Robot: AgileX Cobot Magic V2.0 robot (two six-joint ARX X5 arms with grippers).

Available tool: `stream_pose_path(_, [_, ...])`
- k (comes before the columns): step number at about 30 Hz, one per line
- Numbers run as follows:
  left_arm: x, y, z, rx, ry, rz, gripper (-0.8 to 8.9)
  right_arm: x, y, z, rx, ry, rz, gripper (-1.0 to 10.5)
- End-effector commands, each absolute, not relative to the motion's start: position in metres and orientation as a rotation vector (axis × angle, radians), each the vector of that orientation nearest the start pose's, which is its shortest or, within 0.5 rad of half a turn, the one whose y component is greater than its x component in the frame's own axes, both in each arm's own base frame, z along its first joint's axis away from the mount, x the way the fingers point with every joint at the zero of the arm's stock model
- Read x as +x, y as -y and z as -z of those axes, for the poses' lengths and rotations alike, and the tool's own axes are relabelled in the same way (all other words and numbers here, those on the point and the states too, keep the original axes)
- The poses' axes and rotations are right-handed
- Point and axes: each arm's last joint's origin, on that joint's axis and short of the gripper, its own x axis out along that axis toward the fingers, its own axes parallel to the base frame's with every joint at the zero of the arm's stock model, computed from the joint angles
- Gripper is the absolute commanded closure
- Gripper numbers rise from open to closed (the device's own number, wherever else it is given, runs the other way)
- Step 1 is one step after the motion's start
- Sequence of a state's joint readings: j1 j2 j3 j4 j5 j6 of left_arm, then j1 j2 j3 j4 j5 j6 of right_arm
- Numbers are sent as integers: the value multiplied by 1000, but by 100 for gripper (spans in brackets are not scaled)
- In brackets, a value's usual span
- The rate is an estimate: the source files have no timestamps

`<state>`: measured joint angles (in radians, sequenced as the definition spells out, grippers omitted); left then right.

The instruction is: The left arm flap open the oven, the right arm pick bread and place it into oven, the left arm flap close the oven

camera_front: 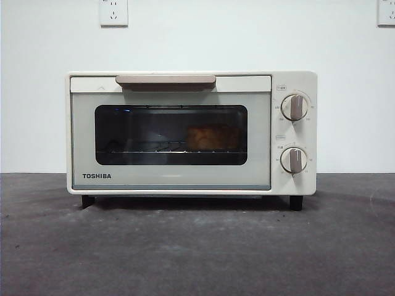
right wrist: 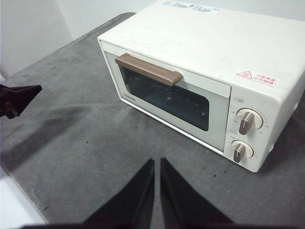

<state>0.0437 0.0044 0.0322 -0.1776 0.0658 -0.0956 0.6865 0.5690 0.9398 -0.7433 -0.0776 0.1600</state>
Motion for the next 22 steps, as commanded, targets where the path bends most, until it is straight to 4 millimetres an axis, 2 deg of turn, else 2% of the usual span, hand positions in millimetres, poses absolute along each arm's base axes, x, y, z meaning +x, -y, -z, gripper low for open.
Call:
stream_pose_path(1, [96,-3,-150,-101,-176,7,786,70,-61,-361,32,-395,-737,929])
stream_pose_path(17, [96,-3,-150,-101,-176,7,786,70,-61,-361,34,-389,-737,929])
stream_pose_path(22, [96,-3,-150,-101,-177,7,786,73,-49,-359,75,-348,-644,929])
